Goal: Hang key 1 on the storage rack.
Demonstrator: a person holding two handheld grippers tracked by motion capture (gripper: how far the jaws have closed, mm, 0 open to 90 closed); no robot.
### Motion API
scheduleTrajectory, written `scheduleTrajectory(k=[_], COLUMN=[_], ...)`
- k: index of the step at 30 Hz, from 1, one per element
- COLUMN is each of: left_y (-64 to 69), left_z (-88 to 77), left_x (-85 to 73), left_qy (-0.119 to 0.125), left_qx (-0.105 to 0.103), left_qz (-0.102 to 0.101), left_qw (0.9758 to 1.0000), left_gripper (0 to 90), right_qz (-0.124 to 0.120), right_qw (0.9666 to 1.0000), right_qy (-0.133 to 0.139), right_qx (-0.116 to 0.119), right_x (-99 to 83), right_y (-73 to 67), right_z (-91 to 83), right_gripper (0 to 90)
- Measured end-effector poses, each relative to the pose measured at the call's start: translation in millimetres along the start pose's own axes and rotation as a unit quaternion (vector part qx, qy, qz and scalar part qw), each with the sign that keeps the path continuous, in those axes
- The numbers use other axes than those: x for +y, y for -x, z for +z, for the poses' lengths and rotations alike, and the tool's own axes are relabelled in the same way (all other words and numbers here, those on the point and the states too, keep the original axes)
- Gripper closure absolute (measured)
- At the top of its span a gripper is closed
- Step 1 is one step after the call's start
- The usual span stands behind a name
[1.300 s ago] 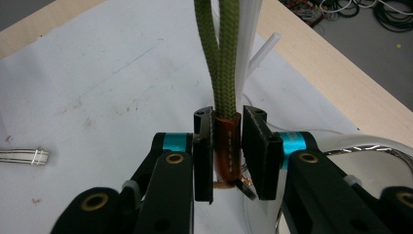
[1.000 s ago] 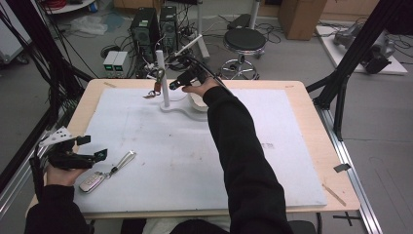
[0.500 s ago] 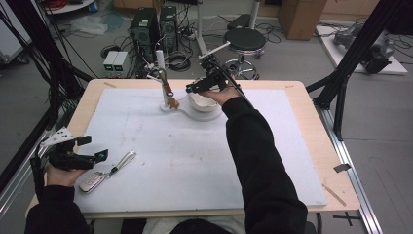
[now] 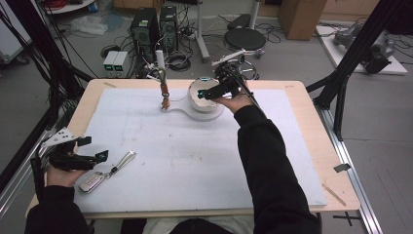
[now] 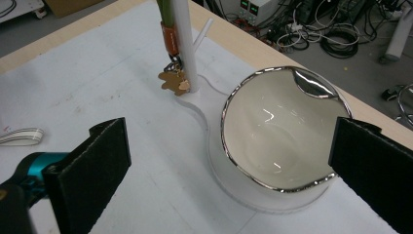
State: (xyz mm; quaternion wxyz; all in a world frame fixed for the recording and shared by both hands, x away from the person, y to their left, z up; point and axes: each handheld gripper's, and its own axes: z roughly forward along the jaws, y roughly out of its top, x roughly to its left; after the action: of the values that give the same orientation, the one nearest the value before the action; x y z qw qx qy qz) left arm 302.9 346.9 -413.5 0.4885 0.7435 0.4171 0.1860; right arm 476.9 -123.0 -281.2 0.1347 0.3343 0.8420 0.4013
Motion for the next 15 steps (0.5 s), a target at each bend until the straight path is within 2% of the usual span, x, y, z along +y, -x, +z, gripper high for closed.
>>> scheduleTrajectory(k=[6, 13, 15], left_y=[-0.4, -0.3, -0.7], left_z=[0.1, 0.0, -0.5], left_x=[-1.6, -1.8, -2.0], left_qy=[-0.002, -0.001, 0.000], left_qx=[0.000, 0.000, 0.001], left_qz=[-0.002, -0.001, -0.002], left_qw=[1.0000, 1.0000, 1.0000], left_gripper=[2.7, 2.7, 2.7], right_qz=[-0.002, 0.005, 0.006], right_qw=[0.9999, 0.9996, 0.9996], right_qy=[-0.006, -0.012, -0.006], right_qx=[-0.013, -0.025, -0.026], right_x=[-15.8, -33.4, -42.8], right_y=[3.0, 6.9, 8.0], right_z=[-8.8, -20.0, -25.3], right_gripper=[0.6, 0.6, 0.6])
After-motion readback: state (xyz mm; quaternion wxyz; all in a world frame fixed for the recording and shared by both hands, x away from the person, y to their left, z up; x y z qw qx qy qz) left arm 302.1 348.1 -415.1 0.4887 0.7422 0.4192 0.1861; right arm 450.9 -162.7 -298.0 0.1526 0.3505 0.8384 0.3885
